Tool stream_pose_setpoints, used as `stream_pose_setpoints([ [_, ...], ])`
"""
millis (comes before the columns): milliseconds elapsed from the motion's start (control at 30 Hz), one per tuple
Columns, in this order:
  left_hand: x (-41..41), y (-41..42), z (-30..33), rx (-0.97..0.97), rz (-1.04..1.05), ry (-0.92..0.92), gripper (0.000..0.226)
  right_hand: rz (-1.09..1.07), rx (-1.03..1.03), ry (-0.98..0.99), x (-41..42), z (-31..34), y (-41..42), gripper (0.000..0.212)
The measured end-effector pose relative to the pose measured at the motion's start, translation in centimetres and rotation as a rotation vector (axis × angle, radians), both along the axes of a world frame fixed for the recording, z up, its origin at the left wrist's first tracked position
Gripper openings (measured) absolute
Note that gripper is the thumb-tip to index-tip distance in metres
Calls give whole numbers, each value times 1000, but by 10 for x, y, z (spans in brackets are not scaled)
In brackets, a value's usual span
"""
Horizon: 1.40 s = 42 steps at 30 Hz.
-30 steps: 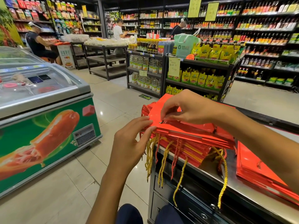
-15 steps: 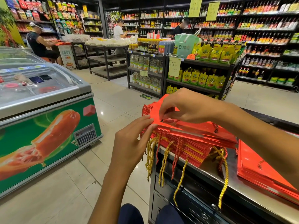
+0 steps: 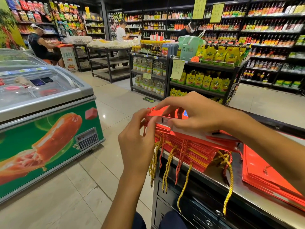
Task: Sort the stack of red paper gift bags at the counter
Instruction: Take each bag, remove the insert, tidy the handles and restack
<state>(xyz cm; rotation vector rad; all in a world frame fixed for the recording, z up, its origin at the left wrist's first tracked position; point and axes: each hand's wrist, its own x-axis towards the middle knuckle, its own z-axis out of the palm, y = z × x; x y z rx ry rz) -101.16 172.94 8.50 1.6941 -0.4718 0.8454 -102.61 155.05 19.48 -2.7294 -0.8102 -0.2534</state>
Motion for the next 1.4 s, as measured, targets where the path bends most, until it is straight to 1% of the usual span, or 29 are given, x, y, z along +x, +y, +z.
stream_pose_setpoints([
  [67,-3,-4,4,16,32,26,21,-25,42,-24,1,-3,-1,41],
  [133,-6,-7,10,117,84,30,12,-44,56,-55,2,-5,-1,42],
  [200,-9,-9,17,180,89,100,13,-54,63,-80,1,-5,1,43],
  [300,-9,-10,24,221,73,203,20,-42,56,-102,-2,-5,5,44],
  [467,0,-11,30,271,116,278,15,-44,55,-141,-2,-8,7,46],
  [600,-3,-15,29,184,93,230,14,-48,63,-162,-1,-8,6,46],
  [667,-5,-14,27,122,45,196,13,-69,76,-185,0,-8,3,46],
  [767,-7,-11,22,85,4,181,14,-98,114,-169,0,-8,-1,44],
  [833,-8,-9,20,81,-14,170,13,-84,64,-160,0,-8,1,40],
  [933,-6,-2,18,86,-48,165,13,-104,48,-58,3,-5,4,33],
  [1000,-5,3,17,82,-62,181,14,-113,107,72,5,-3,1,29],
  [1067,-3,8,17,84,-69,199,14,-97,173,158,8,-2,-4,31],
  [1100,-2,10,17,90,-72,197,14,-96,183,168,9,-3,-6,31],
  [1200,-1,15,15,74,-107,178,12,-102,205,124,13,-9,-15,18],
  [1233,-2,17,15,24,-144,192,10,-103,249,109,14,-12,-18,15],
  [1300,-5,19,15,-154,-256,244,9,-89,338,82,14,-17,-20,11],
  [1367,-7,18,17,-304,-304,304,20,-72,400,45,15,-23,-20,6],
  [1400,-4,17,17,-323,-279,339,22,-66,413,21,15,-26,-19,6],
])
